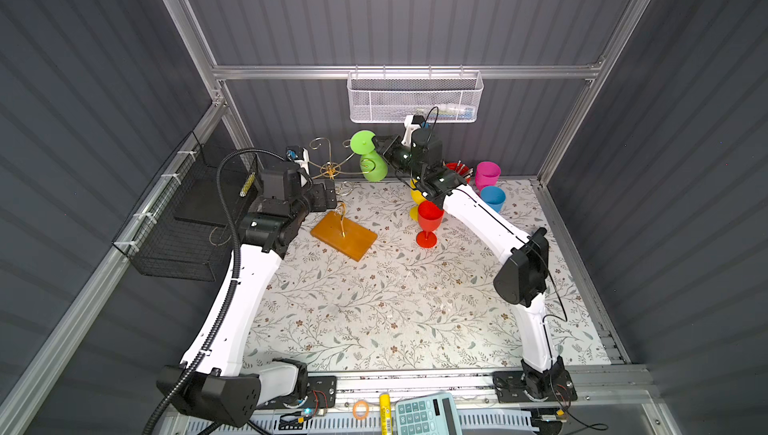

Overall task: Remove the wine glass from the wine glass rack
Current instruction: 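Lift the green glass up and off the rack with the right gripper, then carry the green glass down toward the table while the left gripper lowers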

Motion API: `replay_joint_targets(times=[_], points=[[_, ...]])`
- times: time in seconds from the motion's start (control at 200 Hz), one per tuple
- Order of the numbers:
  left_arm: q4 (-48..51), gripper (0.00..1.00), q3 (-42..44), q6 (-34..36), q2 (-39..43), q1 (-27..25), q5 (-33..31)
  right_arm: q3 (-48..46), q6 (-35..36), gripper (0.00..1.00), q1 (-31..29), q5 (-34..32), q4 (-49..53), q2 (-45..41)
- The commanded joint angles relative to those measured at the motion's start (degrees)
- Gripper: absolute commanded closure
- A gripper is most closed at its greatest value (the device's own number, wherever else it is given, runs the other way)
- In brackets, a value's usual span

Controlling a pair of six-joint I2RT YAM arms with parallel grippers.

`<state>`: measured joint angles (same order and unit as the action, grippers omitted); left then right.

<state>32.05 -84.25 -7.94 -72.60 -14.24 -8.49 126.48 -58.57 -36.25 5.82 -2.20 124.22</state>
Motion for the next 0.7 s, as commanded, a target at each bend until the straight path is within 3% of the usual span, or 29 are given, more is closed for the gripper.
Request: replay_joint_targets(times=[0.0,0.3,0.69], points=[[0.8,0.04,0.3,1.0,1.4,-1.0,-1.3,-3.5,2.8,1.00,1.2,-0.4,-3.3,-5.1],[2.7,0.04,-2.4,-1.4,1.8,-2.2,-3.0,-22.1,7.5,1.00,4.7,0.0,-9.6,-18.9],[12.7,0.05,5.0,-16.5,10.7,-2.2,-3.0,-53.1,28.6,1.00,1.9,-1.5,-11.3,-44.5]])
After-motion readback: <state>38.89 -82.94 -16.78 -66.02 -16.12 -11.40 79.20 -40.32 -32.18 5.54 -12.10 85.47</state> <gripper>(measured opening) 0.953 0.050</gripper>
